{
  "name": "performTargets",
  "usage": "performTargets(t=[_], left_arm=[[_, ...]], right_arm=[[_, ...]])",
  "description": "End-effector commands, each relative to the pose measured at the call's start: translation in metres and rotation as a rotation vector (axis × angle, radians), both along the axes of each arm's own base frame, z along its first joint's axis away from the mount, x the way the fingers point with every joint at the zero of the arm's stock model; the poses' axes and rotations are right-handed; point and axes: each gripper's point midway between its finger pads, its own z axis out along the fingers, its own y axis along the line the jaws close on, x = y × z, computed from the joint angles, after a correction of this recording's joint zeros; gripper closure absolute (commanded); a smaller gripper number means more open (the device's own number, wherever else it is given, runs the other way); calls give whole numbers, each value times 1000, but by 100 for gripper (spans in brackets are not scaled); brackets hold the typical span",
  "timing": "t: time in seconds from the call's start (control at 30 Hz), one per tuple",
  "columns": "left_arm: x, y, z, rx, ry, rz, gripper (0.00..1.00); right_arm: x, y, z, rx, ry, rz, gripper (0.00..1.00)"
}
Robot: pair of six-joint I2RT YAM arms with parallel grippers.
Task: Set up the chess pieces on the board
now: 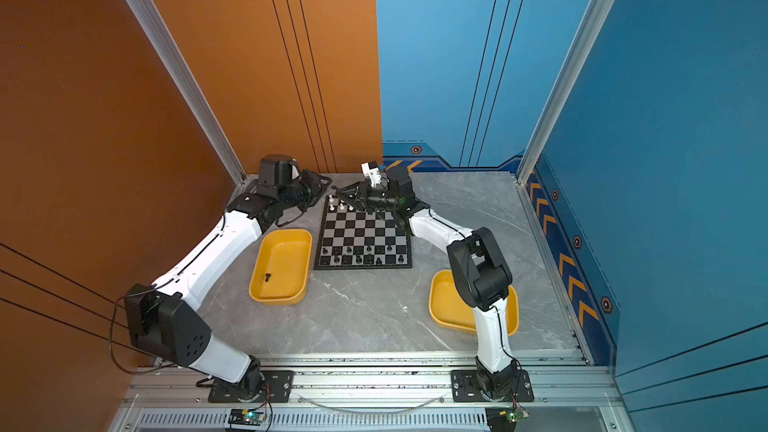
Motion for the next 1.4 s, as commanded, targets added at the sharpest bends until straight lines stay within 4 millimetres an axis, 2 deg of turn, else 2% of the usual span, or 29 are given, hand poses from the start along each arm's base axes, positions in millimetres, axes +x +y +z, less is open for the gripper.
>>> performTargets(t=[0.0,0.13,0.23,0.6,0.8,0.97,1.23,1.37], left_arm=[[-7,13,0,-27,6,-11,66],[-7,20,-7,-27,43,-49,68],[-5,18,-8,-44,48,-65,68],[1,-11,-9,-196,70,-151,67],[-2,-16,-5,-213,68,-185,71],[-10,-19,-15,-199,103,-195,71],[-12,-50,-20,-213,121,-260,72],[-14,-53,-20,-212,123,-268,75]], right_arm=[[-16,-9,28,0,-64,33,79],[-20,-16,26,-17,-65,37,79],[-24,-17,26,-29,-69,49,79],[-31,-23,21,-68,-80,60,79],[-32,-28,16,-82,-76,60,80],[-31,-29,15,-84,-77,57,80],[-32,-28,14,-85,-76,61,80],[-33,-29,15,-86,-77,60,80]])
